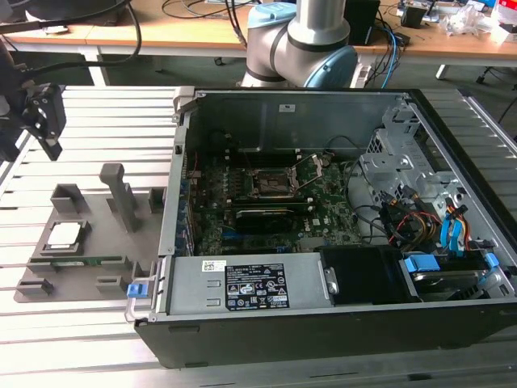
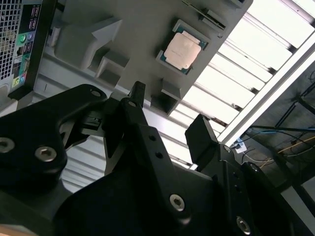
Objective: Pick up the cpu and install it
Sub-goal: 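Pick up the cpu and move it towards the insertion slot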
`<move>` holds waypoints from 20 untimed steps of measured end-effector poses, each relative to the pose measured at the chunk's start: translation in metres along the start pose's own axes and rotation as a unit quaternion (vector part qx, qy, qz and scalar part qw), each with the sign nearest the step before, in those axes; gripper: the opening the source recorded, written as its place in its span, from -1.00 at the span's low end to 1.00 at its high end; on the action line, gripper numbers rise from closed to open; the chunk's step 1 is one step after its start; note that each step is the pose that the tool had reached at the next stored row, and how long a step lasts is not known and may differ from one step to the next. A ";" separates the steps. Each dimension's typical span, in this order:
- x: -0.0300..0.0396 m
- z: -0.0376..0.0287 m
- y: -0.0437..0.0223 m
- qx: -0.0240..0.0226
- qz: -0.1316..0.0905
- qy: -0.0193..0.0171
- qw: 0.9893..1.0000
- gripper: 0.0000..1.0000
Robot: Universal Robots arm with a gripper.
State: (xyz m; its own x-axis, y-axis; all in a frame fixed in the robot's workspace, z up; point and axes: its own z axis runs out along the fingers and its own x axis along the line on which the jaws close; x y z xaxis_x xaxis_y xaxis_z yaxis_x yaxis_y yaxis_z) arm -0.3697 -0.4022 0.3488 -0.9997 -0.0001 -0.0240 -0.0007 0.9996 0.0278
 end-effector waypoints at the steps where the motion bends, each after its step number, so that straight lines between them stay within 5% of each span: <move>1: 0.0000 0.0007 0.0000 0.000 0.000 0.000 1.000 0.21; 20: 0.0004 0.0177 -0.0005 0.000 0.000 0.000 1.000 0.21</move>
State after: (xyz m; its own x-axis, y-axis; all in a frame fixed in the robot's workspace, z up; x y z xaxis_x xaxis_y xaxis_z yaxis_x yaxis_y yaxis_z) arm -0.3697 -0.4022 0.3311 -0.9997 0.0000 -0.0240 -0.0007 0.9996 0.0278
